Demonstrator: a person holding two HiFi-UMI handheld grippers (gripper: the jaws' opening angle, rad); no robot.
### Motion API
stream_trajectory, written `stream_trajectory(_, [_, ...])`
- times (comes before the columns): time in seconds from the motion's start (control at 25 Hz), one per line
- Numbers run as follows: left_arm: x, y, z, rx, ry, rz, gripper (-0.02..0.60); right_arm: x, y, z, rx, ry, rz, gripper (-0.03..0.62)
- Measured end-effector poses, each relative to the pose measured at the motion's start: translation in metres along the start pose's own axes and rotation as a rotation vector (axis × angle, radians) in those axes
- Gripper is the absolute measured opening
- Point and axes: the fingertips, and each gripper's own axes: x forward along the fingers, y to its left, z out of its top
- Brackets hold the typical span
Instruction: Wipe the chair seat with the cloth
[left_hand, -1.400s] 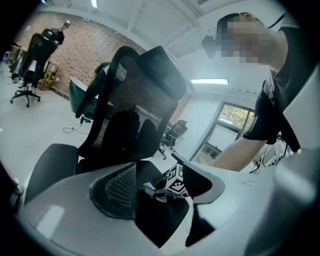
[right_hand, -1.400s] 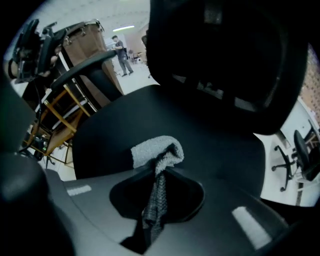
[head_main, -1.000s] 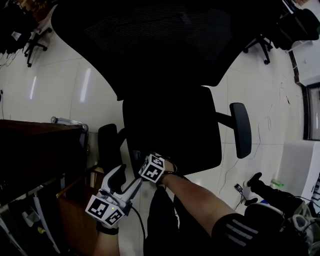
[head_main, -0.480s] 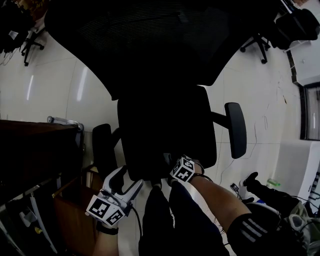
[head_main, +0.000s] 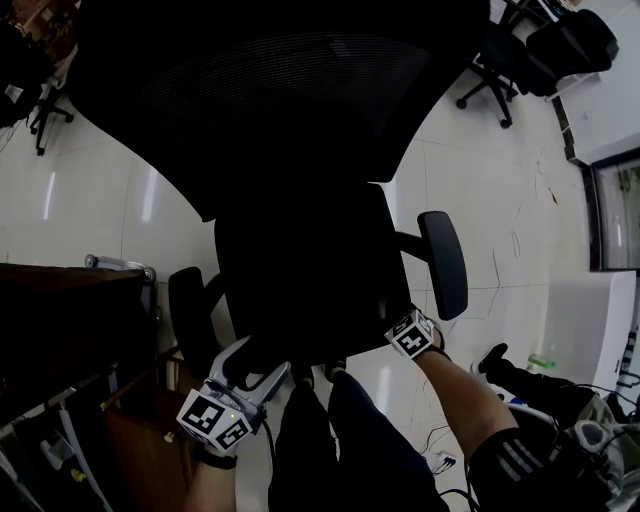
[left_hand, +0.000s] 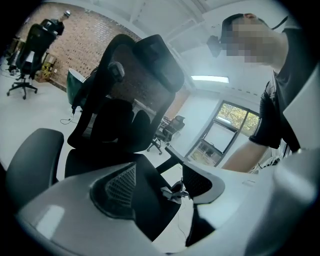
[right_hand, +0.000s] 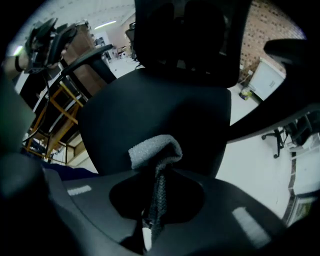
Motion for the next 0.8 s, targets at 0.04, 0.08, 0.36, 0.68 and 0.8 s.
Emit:
stream_trajectory(0.04, [0.001, -0.003, 0.002, 0.007, -0.001, -0.007, 0.316, -0.006, 0.002, 0.008, 0.061, -0.040, 0.016, 0.031])
stream_trajectory(0.08, [0.001, -0.007, 0.006, 0.014, -0.004, -0.014, 0.316, -0.013, 0.005, 0.018, 0.126, -0.092, 0.038, 0.031])
stream_trajectory(0.36, [-0.021, -0.043, 0.034, 0.064, -0.016, -0.067, 0.314, -0.120, 0.054, 0.100, 0.276, -0.454, 0.129, 0.031])
stream_trajectory(0.68, [-0.089, -0.109, 0.069, 0.152, -0.037, -0.137, 0.314, -0.300, 0.153, 0.175, 0.085, -0.772, 0.173, 0.031])
stream_trajectory(0.8, [-0.111, -0.144, 0.081, 0.178, -0.078, -0.141, 0.314, -0.362, 0.188, 0.170, 0.046, -0.858, 0.196, 0.031])
